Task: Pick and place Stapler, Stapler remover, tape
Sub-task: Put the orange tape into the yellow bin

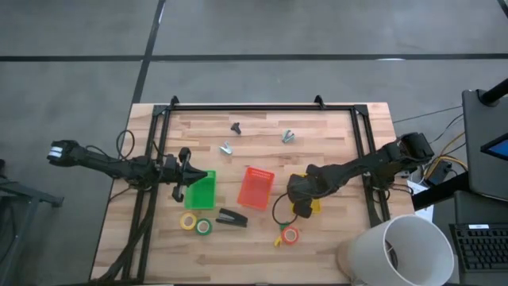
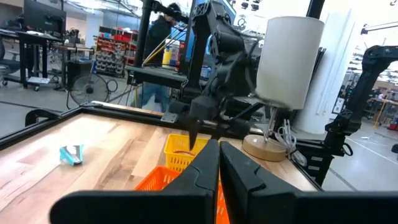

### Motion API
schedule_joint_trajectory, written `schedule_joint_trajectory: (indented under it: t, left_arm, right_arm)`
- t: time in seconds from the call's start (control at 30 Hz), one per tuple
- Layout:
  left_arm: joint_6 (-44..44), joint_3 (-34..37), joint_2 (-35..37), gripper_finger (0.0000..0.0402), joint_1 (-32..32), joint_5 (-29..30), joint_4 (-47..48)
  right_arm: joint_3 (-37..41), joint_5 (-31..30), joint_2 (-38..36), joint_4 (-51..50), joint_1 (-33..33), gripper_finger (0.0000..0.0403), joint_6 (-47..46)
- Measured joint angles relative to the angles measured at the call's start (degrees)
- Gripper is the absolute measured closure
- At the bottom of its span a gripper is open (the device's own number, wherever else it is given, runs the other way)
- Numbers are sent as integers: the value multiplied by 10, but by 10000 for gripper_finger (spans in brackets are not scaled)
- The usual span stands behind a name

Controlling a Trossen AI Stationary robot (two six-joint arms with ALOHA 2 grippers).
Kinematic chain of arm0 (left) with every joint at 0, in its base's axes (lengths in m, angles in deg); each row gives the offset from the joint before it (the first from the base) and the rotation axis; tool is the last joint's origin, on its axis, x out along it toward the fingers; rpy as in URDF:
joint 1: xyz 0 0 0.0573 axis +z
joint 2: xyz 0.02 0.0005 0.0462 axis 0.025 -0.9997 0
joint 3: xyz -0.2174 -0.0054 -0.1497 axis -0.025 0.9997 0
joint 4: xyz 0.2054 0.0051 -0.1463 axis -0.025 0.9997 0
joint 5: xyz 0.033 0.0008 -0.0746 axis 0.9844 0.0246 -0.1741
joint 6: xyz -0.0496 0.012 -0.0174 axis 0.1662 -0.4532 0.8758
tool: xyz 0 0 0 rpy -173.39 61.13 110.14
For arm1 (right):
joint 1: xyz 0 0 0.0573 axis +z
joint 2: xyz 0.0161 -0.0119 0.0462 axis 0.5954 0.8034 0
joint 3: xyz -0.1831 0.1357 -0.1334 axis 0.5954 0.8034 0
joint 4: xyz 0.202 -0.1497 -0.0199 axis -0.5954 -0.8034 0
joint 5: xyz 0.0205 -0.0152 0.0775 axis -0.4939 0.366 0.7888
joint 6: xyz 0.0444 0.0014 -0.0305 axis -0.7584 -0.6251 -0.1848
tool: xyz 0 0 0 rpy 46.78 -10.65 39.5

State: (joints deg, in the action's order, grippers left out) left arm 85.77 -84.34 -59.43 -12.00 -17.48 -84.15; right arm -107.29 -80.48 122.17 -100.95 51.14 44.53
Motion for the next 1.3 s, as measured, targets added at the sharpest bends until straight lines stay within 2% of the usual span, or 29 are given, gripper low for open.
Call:
schedule_joint_trajectory:
  t: [0.33, 0.77, 1.0, 1.3]
  left_arm:
    - [0, 0, 0, 385, 0, 0, 0]
    - [0, 0, 0, 385, 0, 0, 0]
    - [0, 0, 0, 385, 0, 0, 0]
    - [0, 0, 0, 385, 0, 0, 0]
  right_arm:
    - [-84, 5, -8, 43, 83, 233, 1]
    - [-125, 6, 117, 95, 191, 239, -32]
    - [-163, 23, 183, 88, 209, 239, -28]
    - [-177, 25, 226, 72, 209, 249, -13]
